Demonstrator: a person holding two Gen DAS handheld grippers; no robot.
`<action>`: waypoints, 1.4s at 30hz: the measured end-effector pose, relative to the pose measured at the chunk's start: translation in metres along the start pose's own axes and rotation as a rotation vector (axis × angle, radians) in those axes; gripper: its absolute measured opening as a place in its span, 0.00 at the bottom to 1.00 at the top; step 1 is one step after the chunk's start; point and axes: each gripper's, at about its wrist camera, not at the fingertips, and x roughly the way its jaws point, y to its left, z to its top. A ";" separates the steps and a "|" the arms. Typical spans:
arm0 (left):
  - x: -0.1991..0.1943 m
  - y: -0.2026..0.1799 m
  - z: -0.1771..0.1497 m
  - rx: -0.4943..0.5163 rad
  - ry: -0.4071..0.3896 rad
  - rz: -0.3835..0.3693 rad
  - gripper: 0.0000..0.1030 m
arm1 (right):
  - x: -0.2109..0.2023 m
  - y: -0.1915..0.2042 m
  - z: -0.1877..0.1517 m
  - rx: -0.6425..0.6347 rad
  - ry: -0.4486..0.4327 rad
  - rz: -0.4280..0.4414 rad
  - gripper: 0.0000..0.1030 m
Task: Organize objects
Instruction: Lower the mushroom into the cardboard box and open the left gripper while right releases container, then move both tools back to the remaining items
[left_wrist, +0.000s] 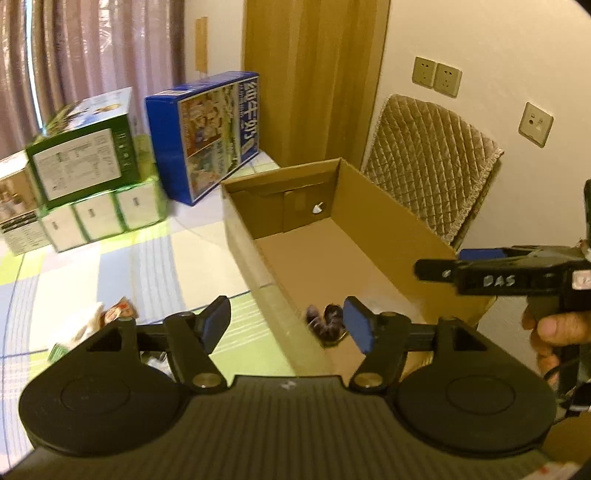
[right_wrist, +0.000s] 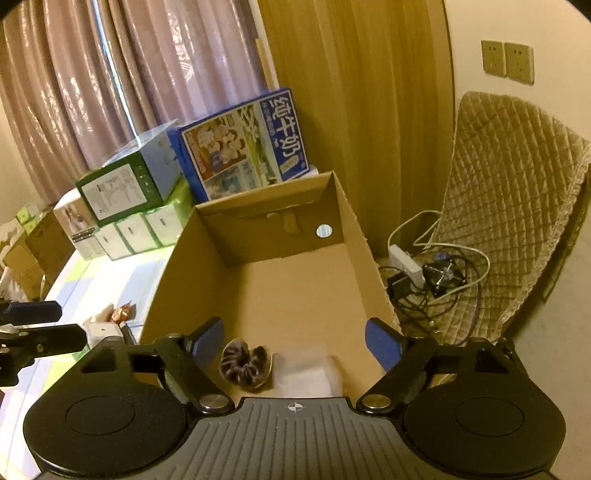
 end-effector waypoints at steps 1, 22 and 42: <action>-0.005 0.003 -0.004 -0.003 -0.003 0.009 0.65 | -0.005 0.001 -0.002 0.000 0.000 0.001 0.79; -0.139 0.090 -0.131 -0.191 -0.007 0.253 0.99 | -0.111 0.118 -0.082 -0.095 -0.009 0.135 0.89; -0.157 0.131 -0.154 -0.255 -0.006 0.287 0.99 | -0.088 0.189 -0.119 -0.250 0.058 0.178 0.91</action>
